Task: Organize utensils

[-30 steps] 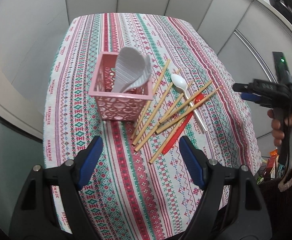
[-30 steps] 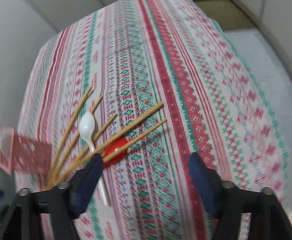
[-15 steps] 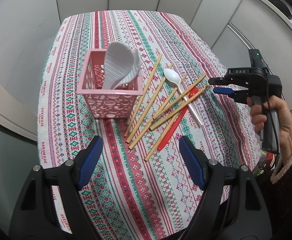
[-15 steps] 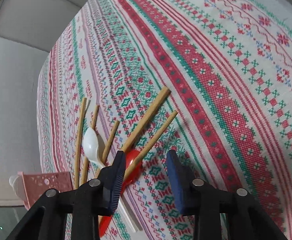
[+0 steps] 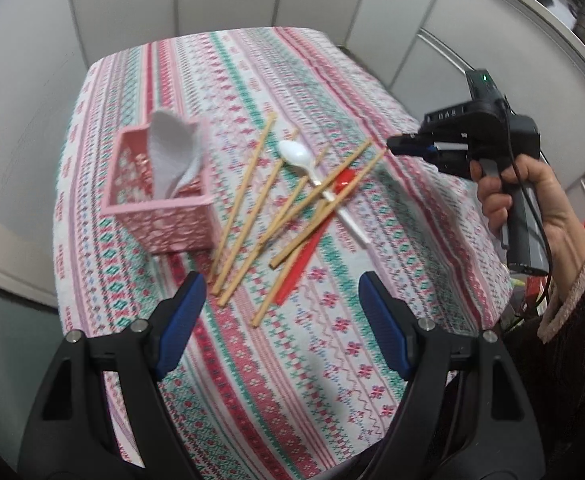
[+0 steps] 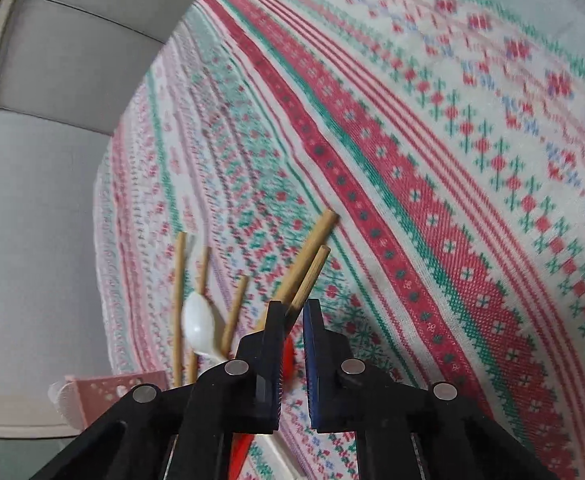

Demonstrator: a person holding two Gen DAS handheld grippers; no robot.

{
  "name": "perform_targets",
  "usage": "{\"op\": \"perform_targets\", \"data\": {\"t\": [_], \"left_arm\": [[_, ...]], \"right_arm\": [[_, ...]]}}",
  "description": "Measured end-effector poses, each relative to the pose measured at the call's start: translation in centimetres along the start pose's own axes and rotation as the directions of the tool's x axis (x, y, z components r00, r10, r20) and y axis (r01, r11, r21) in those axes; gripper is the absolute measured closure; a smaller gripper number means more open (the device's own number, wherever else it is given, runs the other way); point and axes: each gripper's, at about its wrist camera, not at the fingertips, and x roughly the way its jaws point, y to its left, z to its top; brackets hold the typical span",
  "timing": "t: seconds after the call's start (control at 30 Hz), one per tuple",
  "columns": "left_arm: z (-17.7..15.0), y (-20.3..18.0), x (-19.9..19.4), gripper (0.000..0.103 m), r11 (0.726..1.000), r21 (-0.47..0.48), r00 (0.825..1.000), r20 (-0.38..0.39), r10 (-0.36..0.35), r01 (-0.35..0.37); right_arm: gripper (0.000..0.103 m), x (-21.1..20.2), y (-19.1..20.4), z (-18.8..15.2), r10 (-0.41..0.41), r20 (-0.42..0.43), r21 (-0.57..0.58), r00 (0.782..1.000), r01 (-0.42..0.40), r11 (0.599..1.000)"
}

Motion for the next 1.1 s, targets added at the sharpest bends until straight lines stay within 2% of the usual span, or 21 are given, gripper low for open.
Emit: {"op": "perform_targets", "data": {"t": [0.07, 0.1, 0.13, 0.3, 0.37, 0.47, 0.5, 0.53, 0.57, 0.6, 0.7, 0.77, 0.83, 0.97, 1.1], "left_arm": [[0.4, -0.9, 0.1, 0.024, 1.0, 0.023, 1.0, 0.002, -0.016, 0.016], [0.7, -1.4, 0.2, 0.024, 0.999, 0.035, 1.0, 0.001, -0.024, 0.024], [1.0, -1.8, 0.3, 0.025, 0.999, 0.043, 1.0, -0.001, -0.027, 0.027], [2.9, -3.8, 0.8, 0.028, 0.997, 0.077, 1.0, 0.006, -0.029, 0.029], [3.4, -4.1, 1.0, 0.028, 0.997, 0.075, 1.0, 0.006, -0.025, 0.024], [4.0, -4.2, 1.3, 0.028, 0.998, 0.058, 1.0, 0.013, -0.015, 0.015], [4.1, -4.1, 1.5, 0.028, 0.999, 0.045, 1.0, 0.012, -0.015, 0.014], [4.1, -4.0, 1.6, 0.028, 0.999, 0.036, 1.0, 0.011, -0.015, 0.015], [4.1, -3.9, 1.8, 0.028, 1.0, 0.022, 1.0, 0.009, -0.017, 0.017], [4.0, -3.8, 2.0, 0.028, 1.0, 0.011, 1.0, 0.007, -0.019, 0.018], [3.8, -3.7, 2.7, 0.028, 1.0, -0.008, 1.0, -0.004, -0.017, 0.017], [3.5, -3.5, 3.3, 0.028, 1.0, -0.016, 1.0, -0.015, -0.009, 0.009], [3.3, -3.5, 3.7, 0.028, 1.0, -0.02, 1.0, -0.027, -0.007, 0.007], [2.8, -3.8, 4.4, 0.028, 1.0, 0.001, 0.999, -0.047, -0.001, 0.002], [2.7, -4.3, 4.8, 0.028, 0.999, 0.043, 0.998, -0.059, -0.002, 0.004]], "right_arm": [[0.097, -1.5, 0.1, 0.0, 0.011, 0.015, -0.023, 1.0, -0.011, 1.0], [0.102, -2.4, 0.1, 0.0, 0.008, 0.024, -0.037, 1.0, -0.007, 0.999], [0.103, -3.4, 0.1, 0.0, 0.005, 0.033, -0.048, 0.999, -0.003, 0.999], [0.103, -7.0, -0.9, 0.4, -0.024, 0.07, -0.07, 0.997, 0.029, 0.997], [0.103, -7.4, -2.0, 0.7, -0.025, 0.05, -0.044, 0.998, 0.027, 0.999], [0.096, -6.2, -2.9, 0.9, -0.051, -0.009, -0.02, 0.999, 0.05, 0.999], [0.093, -5.7, -3.0, 0.8, -0.072, -0.027, -0.016, 0.997, 0.071, 0.997], [0.069, -5.1, -3.3, 0.8, -0.091, -0.048, -0.004, 0.995, 0.091, 0.996], [0.049, -4.7, -3.6, 0.7, -0.107, -0.061, 0.009, 0.992, 0.107, 0.994], [0.045, -4.3, -3.8, 0.7, -0.119, -0.066, 0.015, 0.991, 0.12, 0.993], [0.05, -3.5, -4.3, 0.8, -0.136, -0.07, 0.027, 0.988, 0.139, 0.99], [0.065, -2.6, -4.6, 1.1, -0.156, -0.084, 0.039, 0.984, 0.16, 0.986], [0.069, -1.6, -4.8, 1.2, -0.196, -0.095, 0.044, 0.976, 0.2, 0.979], [0.074, -0.6, -4.4, 1.1, -0.313, -0.096, 0.011, 0.945, 0.316, 0.949], [0.075, -1.3, -3.9, 0.6, -0.345, -0.086, -0.026, 0.935, 0.344, 0.939]]}}
